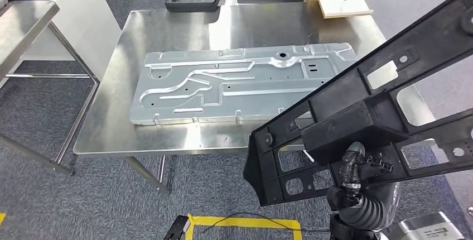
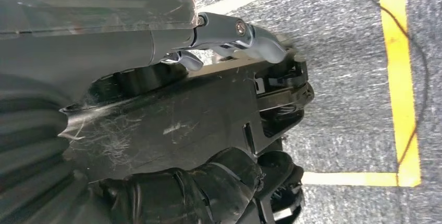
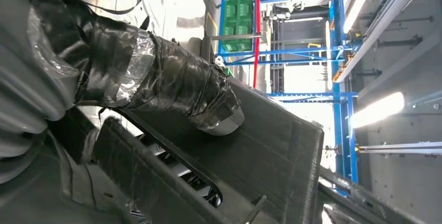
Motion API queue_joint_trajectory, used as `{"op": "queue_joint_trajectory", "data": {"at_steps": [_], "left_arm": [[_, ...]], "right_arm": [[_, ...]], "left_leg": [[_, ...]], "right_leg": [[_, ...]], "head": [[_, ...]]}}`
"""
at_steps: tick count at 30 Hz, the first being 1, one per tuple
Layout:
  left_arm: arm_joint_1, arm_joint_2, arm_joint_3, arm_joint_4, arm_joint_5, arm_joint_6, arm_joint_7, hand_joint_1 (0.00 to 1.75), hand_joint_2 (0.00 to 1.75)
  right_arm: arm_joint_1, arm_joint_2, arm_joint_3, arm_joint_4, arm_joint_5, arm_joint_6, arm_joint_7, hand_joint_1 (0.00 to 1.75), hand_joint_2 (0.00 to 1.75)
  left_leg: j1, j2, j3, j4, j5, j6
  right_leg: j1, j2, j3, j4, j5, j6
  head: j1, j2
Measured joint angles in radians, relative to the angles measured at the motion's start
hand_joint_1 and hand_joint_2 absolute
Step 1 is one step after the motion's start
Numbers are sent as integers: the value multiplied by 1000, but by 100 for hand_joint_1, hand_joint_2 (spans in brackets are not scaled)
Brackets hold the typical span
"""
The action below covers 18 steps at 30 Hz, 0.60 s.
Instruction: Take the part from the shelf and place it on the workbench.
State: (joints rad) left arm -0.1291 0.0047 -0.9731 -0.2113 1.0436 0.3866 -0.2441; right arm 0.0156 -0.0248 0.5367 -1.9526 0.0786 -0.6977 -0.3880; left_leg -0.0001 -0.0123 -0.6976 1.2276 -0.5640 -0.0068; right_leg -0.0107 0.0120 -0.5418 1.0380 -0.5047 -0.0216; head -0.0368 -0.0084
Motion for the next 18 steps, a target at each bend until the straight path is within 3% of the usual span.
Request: {"op": "queue_joint_trajectory", "data": {"at_steps": [2,3,4,7,9,12,13,14,15,17,18], "left_arm": [[2,0,0,0,1,0,0,0,175],[3,0,0,0,1,0,0,0,175],[5,0,-1,0,2,0,0,0,175],[4,1,-1,0,3,0,0,0,175],[2,1,-1,0,5,0,1,0,175],[2,0,-1,0,11,-4,3,0,175],[3,0,-1,0,11,-7,3,0,175],[4,0,-1,0,11,-11,3,0,175],[5,0,-1,0,10,-15,3,0,175],[3,0,-1,0,8,-23,3,0,175],[0,0,-1,0,8,-26,3,0,175]], "right_arm": [[0,0,0,1,0,0,1,175,175],[0,0,0,2,1,0,3,175,175],[-1,0,0,3,1,0,5,175,175],[-3,-1,0,7,1,0,16,175,175],[-8,-1,0,9,3,0,22,175,175],[-12,-2,0,16,20,0,45,175,175],[-19,-3,0,20,36,1,67,175,175],[-33,-8,0,25,64,5,103,175,175],[-55,-16,1,30,105,13,153,175,175],[-117,-41,4,40,213,41,273,175,175],[-150,-55,6,44,272,61,332,175,175]], "left_leg": [[-3,0,22,-113,95,10],[-7,1,29,-152,115,16],[-12,1,34,-172,130,23],[-17,4,61,-187,131,43],[-12,5,85,-200,125,51],[-10,5,102,-205,112,58],[-10,5,107,-204,105,59],[-10,4,114,-204,98,59],[-10,4,123,-203,91,59],[-10,4,140,-200,76,54],[-11,4,143,-198,71,51]], "right_leg": [[2,2,29,-1,-23,5],[2,3,39,-1,-32,10],[1,4,46,0,-40,16],[-1,3,55,24,-46,31],[0,0,24,86,-52,35],[0,-2,-91,239,-117,44],[0,-2,-121,265,-131,46],[-1,-2,-137,258,-121,47],[-1,-2,-137,221,-86,48],[-1,-3,-117,107,12,48],[1,-3,-109,60,41,45]], "head": [[2,0],[3,0],[3,0],[-1,0],[-1,0],[-1,0],[-1,0],[-1,0],[-1,0],[-1,0],[0,0]]}}
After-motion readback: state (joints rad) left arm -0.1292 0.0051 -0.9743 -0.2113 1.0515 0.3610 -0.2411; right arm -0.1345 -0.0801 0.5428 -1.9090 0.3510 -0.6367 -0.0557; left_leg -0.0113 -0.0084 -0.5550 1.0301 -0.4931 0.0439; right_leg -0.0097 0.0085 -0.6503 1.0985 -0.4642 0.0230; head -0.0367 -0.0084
